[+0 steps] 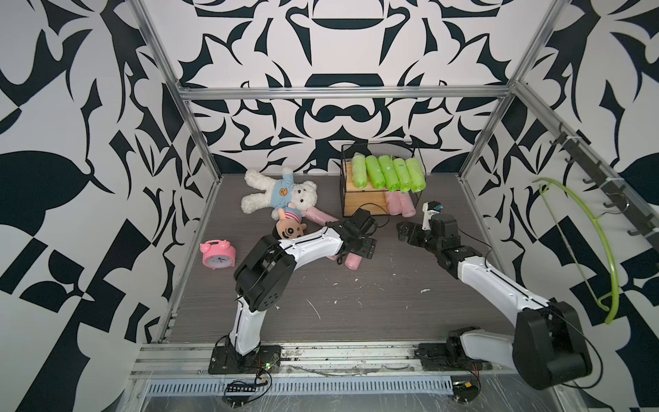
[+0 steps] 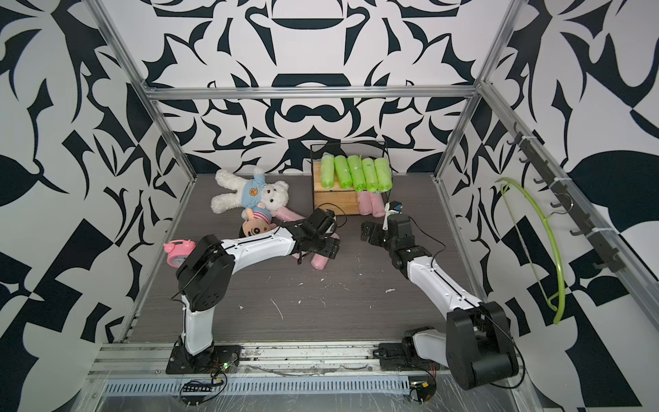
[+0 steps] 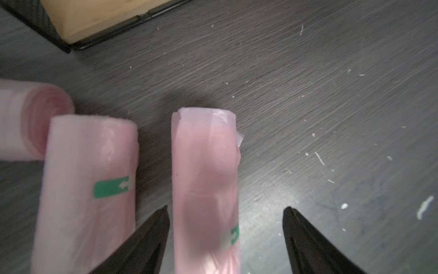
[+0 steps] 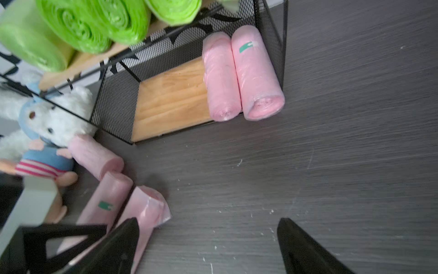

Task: Sort the rolls of trash bags by color and place them on the shelf
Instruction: Pick up the roll of trash bags from the center of the board.

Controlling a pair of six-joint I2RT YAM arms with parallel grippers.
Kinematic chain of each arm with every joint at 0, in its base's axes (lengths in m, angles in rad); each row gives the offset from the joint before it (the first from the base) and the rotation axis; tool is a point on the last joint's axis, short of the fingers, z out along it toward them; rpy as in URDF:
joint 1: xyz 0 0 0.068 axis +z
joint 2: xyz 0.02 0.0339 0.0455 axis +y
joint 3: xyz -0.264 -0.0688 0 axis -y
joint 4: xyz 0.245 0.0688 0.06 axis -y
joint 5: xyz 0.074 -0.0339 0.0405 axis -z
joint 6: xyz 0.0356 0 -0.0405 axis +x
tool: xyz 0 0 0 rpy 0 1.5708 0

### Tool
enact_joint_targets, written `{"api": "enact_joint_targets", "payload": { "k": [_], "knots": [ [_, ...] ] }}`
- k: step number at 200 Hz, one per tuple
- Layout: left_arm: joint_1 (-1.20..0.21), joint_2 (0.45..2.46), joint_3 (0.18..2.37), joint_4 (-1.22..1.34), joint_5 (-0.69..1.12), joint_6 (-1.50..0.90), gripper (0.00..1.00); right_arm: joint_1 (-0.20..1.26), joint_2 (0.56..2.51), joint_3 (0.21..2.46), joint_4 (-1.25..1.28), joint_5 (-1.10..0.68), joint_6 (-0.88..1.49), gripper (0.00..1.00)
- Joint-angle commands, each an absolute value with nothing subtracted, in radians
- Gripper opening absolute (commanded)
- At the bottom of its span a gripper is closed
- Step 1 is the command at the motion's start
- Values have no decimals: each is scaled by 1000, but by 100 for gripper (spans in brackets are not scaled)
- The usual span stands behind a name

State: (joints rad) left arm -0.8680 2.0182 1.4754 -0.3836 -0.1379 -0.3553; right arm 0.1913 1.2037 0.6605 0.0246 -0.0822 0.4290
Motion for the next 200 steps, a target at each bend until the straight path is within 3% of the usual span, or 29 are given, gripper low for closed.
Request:
{"api": "enact_joint_targets", "payload": {
  "k": [1,64,109,154,200],
  "knots": [
    [-865,2076,1548,-448,-190,-302,80,188,1140,634,-44,-78,399,100],
    [-865,2229,1701,-475,-196,-298,70,189,1017,571,-103,-75,403,100],
    [-865,2271,1754,-512,-244,-273,69,188,1007,571,-131,-112,411,100],
    [-864,2212,1706,-471,-222,-301,48,234,994,532,-85,-142,448,99],
    [-845,1961,1491,-273,-177,-423,31,350,942,517,-21,-163,503,97]
  ]
}}
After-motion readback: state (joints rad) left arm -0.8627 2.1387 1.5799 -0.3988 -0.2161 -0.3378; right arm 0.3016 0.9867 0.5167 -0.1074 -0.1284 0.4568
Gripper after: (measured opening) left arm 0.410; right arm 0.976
